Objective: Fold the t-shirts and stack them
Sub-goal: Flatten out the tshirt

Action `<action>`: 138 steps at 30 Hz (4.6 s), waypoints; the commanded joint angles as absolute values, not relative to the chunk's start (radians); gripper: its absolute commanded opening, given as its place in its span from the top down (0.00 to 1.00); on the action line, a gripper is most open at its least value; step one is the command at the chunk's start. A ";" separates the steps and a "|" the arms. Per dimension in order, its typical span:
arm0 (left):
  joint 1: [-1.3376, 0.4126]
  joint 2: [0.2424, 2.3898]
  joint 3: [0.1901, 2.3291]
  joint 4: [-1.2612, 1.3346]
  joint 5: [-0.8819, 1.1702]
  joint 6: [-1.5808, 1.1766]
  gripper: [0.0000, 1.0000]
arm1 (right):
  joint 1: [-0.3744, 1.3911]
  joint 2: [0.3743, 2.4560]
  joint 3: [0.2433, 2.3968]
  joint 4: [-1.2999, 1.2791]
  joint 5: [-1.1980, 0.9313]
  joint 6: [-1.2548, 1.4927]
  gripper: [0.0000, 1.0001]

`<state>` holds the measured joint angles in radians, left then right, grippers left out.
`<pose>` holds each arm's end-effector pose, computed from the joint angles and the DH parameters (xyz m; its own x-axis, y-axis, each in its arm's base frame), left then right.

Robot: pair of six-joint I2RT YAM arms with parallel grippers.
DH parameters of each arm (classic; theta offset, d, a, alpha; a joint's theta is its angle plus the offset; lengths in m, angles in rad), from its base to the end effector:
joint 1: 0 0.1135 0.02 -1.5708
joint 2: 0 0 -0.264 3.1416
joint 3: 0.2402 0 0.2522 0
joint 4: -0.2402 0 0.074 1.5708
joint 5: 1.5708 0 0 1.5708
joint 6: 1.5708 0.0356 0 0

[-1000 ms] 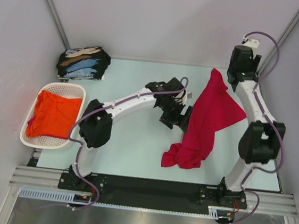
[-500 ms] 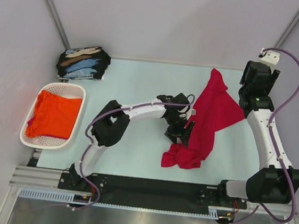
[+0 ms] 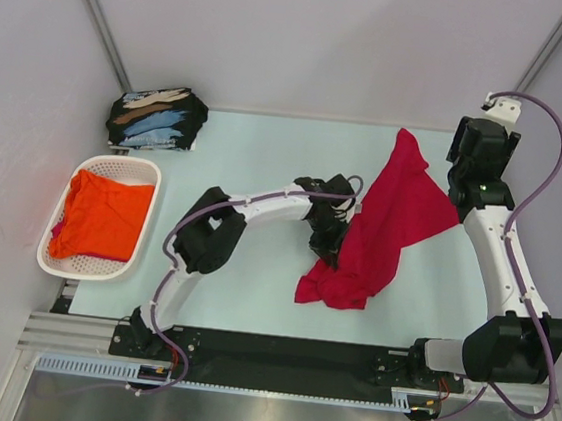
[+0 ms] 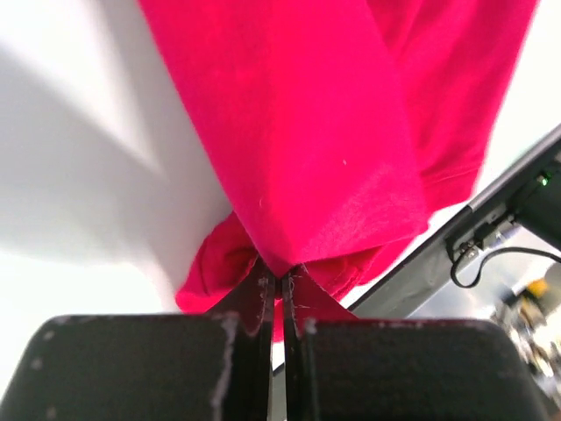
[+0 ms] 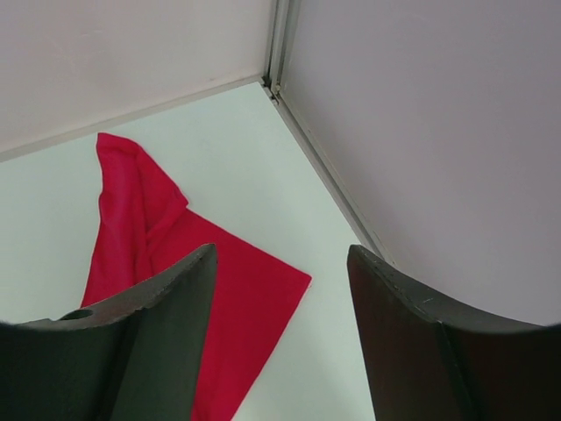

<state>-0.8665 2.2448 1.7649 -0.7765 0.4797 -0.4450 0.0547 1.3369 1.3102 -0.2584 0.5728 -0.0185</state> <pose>0.2869 -0.3630 0.1595 -0.8866 0.4537 -0.0902 0.4286 0.7323 -0.5293 0.3056 -0.0026 0.3945 -0.2895 -0.0314 -0.9567 0.4681 0.8671 -0.1702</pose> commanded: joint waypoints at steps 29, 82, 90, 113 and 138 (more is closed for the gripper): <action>-0.511 2.123 1.905 -0.927 0.368 -0.411 0.29 | 0.107 1.367 1.287 -0.267 0.483 0.012 0.34; -0.453 2.138 1.873 -0.965 0.313 -0.331 0.32 | 0.101 1.368 1.287 -0.267 0.489 0.003 0.34; -0.454 2.212 1.893 -0.930 0.380 -0.342 0.26 | 0.103 1.367 1.287 -0.264 0.497 0.003 0.34; -0.494 2.303 2.025 -0.936 0.437 -0.342 0.90 | 0.092 1.396 1.310 -0.264 0.503 -0.017 0.34; -0.482 2.366 2.092 -0.942 0.436 -0.345 1.00 | 0.097 1.416 1.336 -0.278 0.508 -0.023 0.34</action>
